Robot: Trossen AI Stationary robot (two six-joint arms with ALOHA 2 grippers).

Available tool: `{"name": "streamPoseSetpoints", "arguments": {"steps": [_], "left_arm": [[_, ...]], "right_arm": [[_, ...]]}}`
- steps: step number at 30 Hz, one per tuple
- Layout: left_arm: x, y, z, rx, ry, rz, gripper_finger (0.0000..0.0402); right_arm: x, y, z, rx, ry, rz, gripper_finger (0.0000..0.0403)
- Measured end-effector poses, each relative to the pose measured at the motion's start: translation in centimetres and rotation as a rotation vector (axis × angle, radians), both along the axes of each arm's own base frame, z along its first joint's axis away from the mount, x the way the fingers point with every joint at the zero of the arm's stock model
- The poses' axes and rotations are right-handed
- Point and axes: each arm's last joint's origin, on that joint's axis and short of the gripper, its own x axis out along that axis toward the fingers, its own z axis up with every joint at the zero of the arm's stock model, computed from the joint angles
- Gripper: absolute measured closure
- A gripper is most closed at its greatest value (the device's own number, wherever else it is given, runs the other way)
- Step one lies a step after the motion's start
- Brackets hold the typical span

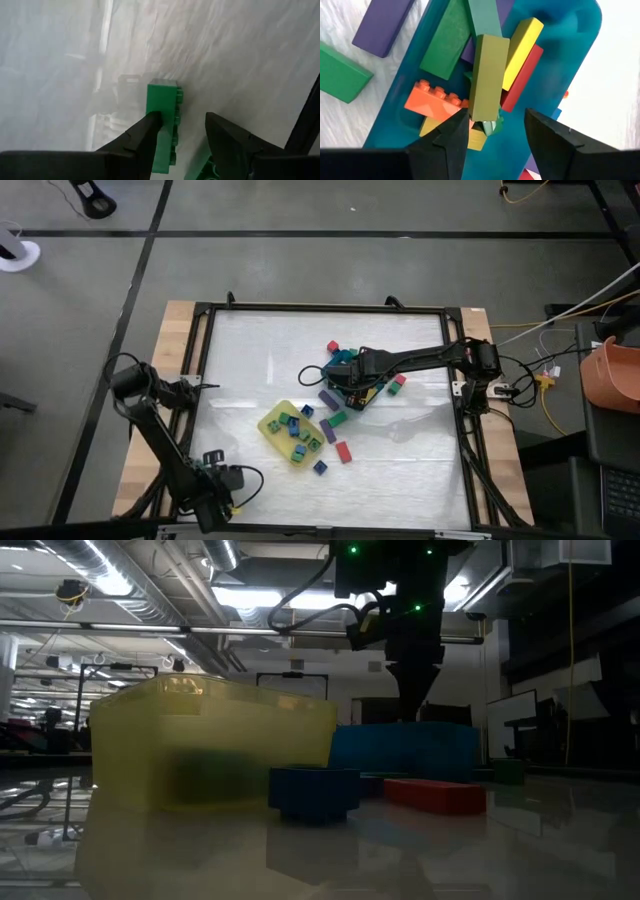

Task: Sort blocks by size
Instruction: Put the large green game piece into the blue bin

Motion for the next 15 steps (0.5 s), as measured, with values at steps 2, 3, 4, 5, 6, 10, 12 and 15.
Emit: {"name": "streamPoseSetpoints", "arguments": {"steps": [2, 3, 4, 5, 6, 10, 12, 15], "left_arm": [[0.0, 0.0, 0.1, -0.009, -0.002, 0.022, 0.0247], [0.1, 0.1, 0.1, -0.013, -0.002, 0.032, 0.0247], [0.1, 0.1, 0.2, -0.017, -0.001, 0.036, 0.0247], [0.1, 0.2, 0.2, -0.02, -0.001, 0.038, 0.0247], [0.2, 0.2, 0.4, -0.025, -0.002, 0.042, 0.0247], [0.7, 0.7, 0.8, -0.042, -0.008, 0.059, 0.0247], [0.9, 1.0, 1.1, -0.047, -0.014, 0.055, 0.0247], [1.2, 1.4, 1.5, -0.044, -0.018, 0.043, 0.0247]], "right_arm": [[0.0, 0.0, 0.0, 0.0, 0.0, 0.0, 0.0212], [0.0, 0.0, 0.0, 0.0, 0.0, 0.0, 0.0212], [0.0, 0.0, 0.0, 0.0, 0.0, 0.0, 0.0212], [0.0, 0.0, 0.0, 0.0, 0.0, 0.0, 0.0212], [0.0, 0.0, 0.0, 0.0, 0.0, 0.0, 0.0212], [0.0, 0.0, 0.0, 0.0, -0.001, -0.001, 0.0212], [0.0, 0.0, 0.0, 0.001, -0.001, -0.002, 0.0212], [0.0, 0.0, 0.0, 0.004, -0.002, -0.002, 0.0212]]}}
